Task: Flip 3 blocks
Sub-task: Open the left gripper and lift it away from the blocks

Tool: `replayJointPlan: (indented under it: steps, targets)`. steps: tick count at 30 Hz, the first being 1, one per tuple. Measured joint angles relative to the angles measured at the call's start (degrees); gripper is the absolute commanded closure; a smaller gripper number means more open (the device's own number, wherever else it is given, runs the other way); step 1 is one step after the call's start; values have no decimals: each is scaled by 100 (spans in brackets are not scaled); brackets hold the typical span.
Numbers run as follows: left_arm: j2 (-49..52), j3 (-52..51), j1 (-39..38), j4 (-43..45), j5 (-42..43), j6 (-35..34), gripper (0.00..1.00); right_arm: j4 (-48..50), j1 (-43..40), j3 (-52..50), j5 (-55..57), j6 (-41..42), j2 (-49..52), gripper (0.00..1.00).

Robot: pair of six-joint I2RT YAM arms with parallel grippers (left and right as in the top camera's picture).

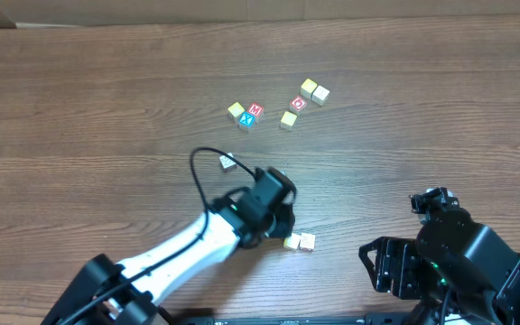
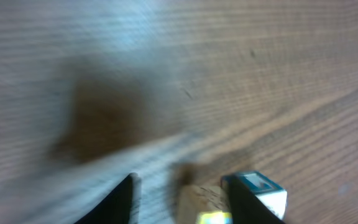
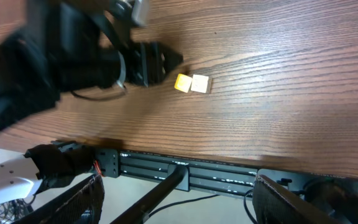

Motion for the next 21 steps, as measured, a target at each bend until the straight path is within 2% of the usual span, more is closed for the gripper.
replayJointPlan:
  steps: [1, 4, 5, 6, 9, 15, 21]
  targets:
    - [-31, 68, 153, -31, -4, 151, 18, 2, 0, 0, -2, 0, 0, 22]
    - [-61, 520, 643, -323, -4, 503, 19, 4, 0, 0, 0, -7, 0, 22]
    - [-61, 739, 822, -457, -4, 623, 21, 11, 0, 0, -2, -28, 0, 22]
    - [-61, 837, 905, -518, -4, 680, 28, 28, 0, 0, 0, -52, 0, 22]
    - [-42, 1325, 1355, -973, -66, 756, 36, 44, 0, 0, -2, -162, 2, 19]
    - [330, 1617, 2081, -1473, -295, 46, 36, 42, 0, 0, -31, -304, 0, 18]
    - [1145, 1617, 2415, -1412, -286, -557, 39, 39, 0, 0, -173, -442, 2, 18]
